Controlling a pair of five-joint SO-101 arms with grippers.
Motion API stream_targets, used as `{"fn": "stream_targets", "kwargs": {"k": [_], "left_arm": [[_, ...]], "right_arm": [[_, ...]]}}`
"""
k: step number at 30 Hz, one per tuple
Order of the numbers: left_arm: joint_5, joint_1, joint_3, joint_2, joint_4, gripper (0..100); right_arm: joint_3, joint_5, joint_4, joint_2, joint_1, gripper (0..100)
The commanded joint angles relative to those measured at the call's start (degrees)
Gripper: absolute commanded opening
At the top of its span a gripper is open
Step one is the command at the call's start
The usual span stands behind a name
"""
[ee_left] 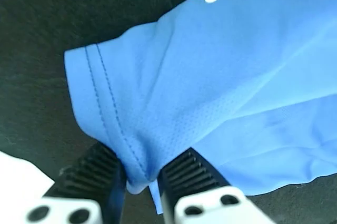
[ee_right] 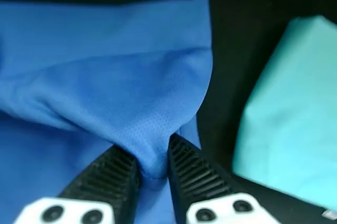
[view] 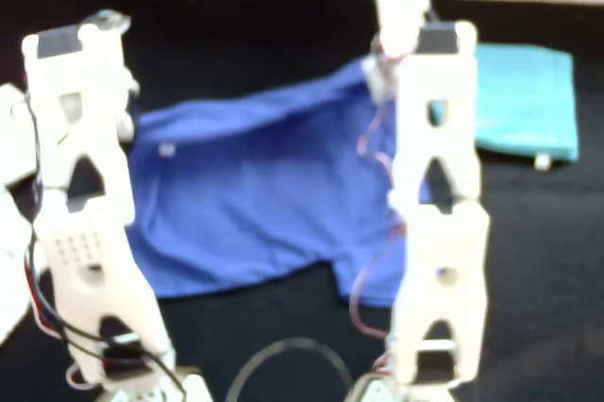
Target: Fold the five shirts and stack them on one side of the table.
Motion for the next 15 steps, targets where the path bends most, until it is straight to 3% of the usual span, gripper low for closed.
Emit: {"fn": "stream_targets", "kwargs": {"k": [1,10,15], "left_arm": [[-0.3,0.6,-0.2,-1.2,0.7,1],[-1.0,2.2,28.3,-18.7,0.4,1],[-1.8,4.0,41.9,-29.5,0.4,1]], "right_arm": [[-1.5,0.0,5.2,-0.7,0.0,0.5],[0.4,0.0,7.3,-7.5,3.0,0.5],[18.7,0.0,7.2,-21.3,2.6,0.5]]}}
